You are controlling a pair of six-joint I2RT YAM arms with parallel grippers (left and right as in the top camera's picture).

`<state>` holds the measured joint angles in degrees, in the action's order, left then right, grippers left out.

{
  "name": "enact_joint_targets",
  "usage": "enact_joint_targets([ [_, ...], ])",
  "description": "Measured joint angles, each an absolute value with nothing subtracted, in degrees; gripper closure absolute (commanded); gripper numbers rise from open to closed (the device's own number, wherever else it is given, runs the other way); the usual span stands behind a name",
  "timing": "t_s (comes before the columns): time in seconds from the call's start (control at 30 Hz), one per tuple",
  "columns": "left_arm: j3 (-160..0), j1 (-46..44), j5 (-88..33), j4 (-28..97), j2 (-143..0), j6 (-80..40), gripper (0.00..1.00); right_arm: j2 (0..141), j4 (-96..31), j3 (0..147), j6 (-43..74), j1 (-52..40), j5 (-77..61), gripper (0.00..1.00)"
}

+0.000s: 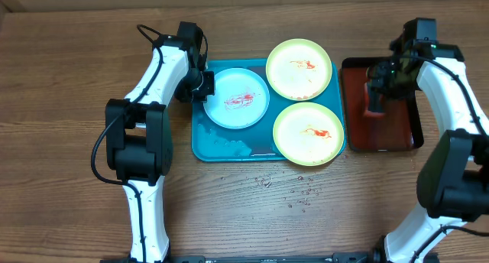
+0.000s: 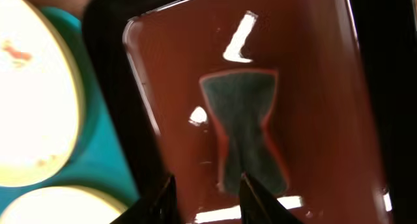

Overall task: Clean dirty plates on tray and stack at the side
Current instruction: 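Lower the right gripper into the red tray and grasp the sponge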

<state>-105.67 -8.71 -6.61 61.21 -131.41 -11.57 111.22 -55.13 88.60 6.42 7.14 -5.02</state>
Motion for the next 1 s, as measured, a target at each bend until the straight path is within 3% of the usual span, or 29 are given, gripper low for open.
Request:
enact_joint_targets([
  [0.37, -105.67, -8.71, -6.61, 61.06, -131.41, -11.46, 0.96, 117.67, -54.06, 88.62, 2.33, 7.14, -2.31, 0.74],
  [1.0, -105.67, -8.71, -6.61, 61.04, -131.41, -11.42, 0.96, 119.33, -48.29, 85.84, 1.72, 7.14, -1.89, 0.75],
])
